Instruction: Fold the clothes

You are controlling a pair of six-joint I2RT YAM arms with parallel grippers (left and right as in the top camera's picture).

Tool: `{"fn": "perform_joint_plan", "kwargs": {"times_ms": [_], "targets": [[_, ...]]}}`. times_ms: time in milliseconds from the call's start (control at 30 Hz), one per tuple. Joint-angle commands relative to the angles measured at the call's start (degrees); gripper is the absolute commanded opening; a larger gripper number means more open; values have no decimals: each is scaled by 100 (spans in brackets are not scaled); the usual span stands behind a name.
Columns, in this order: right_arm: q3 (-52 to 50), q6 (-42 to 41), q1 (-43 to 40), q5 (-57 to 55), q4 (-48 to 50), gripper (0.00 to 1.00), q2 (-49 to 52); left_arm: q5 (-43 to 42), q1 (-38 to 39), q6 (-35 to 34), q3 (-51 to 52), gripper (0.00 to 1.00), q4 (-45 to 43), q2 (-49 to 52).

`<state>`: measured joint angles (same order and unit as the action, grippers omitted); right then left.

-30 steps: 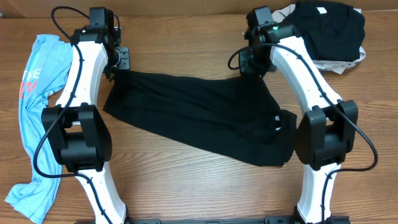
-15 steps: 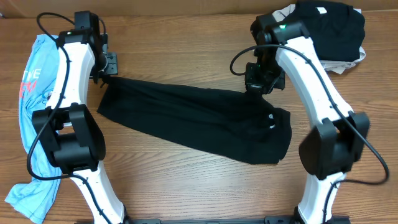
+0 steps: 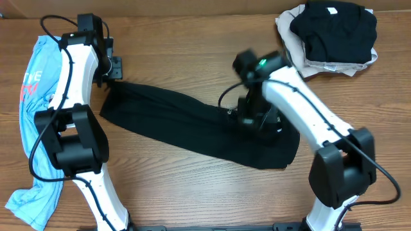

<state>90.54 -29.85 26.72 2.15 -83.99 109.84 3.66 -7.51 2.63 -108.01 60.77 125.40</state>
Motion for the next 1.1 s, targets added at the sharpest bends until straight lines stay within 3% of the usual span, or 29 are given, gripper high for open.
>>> {"fn": "perform_joint_plan", "kwargs": {"times_ms": [0,167,267,333,367,433,500,567,700,867,1067], "targets": [[-872,-588,55,-94,260,4,-501,-4,-2,264,28,4,46,317],[-1703,-619,31,9,876,4,-577,-9,-2,319,28,4,155,466],[-1808,-619,-20,15,1036,4,-577,-7,-2,321,28,10,245,472],[-1805,-616,-50,13,1088,4,-579,-7,-2,321,28,23,317,472],[-1805,-612,-66,11,1095,4,-579,-4,-2,321,28,41,363,472],[-1805,-570,-103,15,1113,5,-579,0,-2,400,22,59,481,470],[-1801,-426,-146,96,1156,18,-588,-4,-2,470,-35,71,610,466],[-1729,-299,-205,160,1150,24,-612,-7,-2,468,-197,77,787,466],[-1353,184,-260,474,1126,34,-837,-35,-2,468,-817,83,1215,407],[-844,787,-260,955,968,72,-1349,-389,-4,866,-1403,86,1670,212],[-636,787,-260,946,791,86,-1930,-1191,-52,1818,-1202,97,1539,197]]}}
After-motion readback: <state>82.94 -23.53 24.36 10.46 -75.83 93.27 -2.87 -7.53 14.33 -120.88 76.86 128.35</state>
